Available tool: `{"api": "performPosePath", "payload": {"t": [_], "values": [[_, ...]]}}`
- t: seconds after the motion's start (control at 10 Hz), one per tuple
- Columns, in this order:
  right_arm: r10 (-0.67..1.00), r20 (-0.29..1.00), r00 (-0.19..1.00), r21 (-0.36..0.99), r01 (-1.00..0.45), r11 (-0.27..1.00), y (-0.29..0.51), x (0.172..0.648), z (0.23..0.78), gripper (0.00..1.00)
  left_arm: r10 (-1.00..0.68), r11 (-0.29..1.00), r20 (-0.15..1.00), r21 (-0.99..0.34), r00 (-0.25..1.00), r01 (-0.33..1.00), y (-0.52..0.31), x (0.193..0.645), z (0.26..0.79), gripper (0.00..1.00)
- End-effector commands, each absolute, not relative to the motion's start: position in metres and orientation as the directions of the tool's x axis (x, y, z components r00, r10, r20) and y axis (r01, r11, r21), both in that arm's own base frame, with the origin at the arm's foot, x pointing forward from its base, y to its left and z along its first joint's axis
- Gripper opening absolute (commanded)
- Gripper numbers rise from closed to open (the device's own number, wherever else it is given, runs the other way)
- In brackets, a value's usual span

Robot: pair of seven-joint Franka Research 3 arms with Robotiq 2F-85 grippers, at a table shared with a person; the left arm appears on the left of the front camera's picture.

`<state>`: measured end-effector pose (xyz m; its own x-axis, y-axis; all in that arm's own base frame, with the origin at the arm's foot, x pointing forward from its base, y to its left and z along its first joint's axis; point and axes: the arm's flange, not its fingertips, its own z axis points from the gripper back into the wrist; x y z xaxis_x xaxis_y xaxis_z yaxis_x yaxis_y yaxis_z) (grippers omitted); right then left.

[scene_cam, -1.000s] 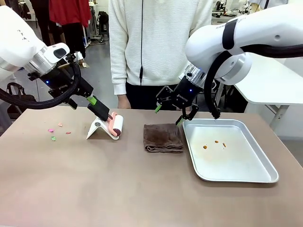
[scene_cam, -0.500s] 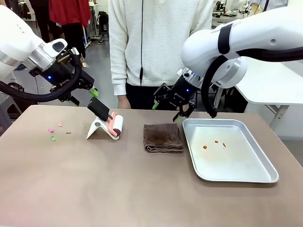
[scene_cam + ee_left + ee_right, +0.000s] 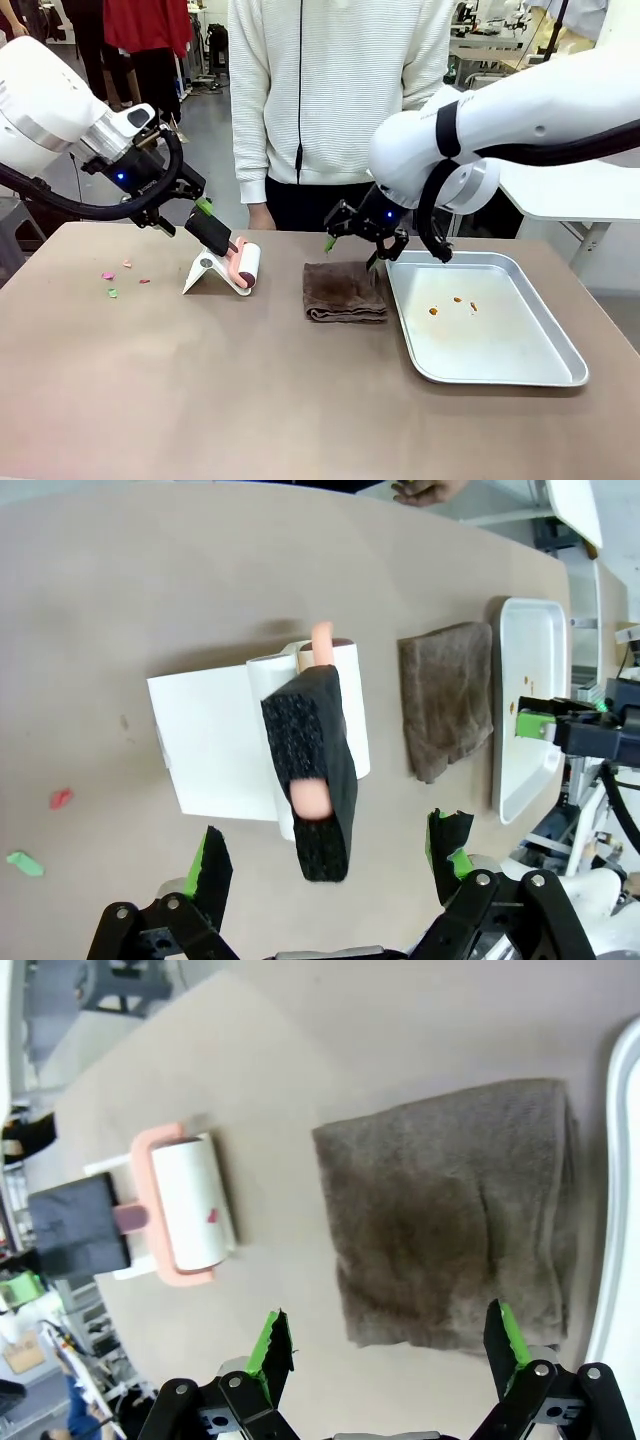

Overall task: Clean the surface of the table.
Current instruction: Hold the Lint Roller with your left hand and the towel with your right hand.

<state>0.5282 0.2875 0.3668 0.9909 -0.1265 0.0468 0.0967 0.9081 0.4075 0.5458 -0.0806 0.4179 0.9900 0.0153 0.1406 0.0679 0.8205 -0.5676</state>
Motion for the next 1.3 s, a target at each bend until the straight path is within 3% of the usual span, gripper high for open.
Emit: {"api": "performPosePath", "payload": {"t": [0.0, 0.4, 1.2], "values": [[-0.113, 0.079, 0.991, 0.345, 0.079, 0.935, 0.29, 0.535, 0.354, 1.0, 0.005, 0.794, 0.117, -0.604, 0.993, 0.067, -0.08, 0.555, 0.413, 1.0], [-0.119, 0.105, 0.987, 0.197, 0.097, 0.976, 0.294, 0.543, 0.333, 1.0, -0.026, 0.771, 0.126, -0.629, 0.992, 0.1, -0.087, 0.557, 0.408, 1.0], [-0.138, 0.095, 0.986, 0.072, 0.131, 0.989, 0.308, 0.546, 0.314, 1.0, -0.044, 0.764, 0.117, -0.636, 0.992, 0.108, -0.09, 0.56, 0.402, 1.0]]}}
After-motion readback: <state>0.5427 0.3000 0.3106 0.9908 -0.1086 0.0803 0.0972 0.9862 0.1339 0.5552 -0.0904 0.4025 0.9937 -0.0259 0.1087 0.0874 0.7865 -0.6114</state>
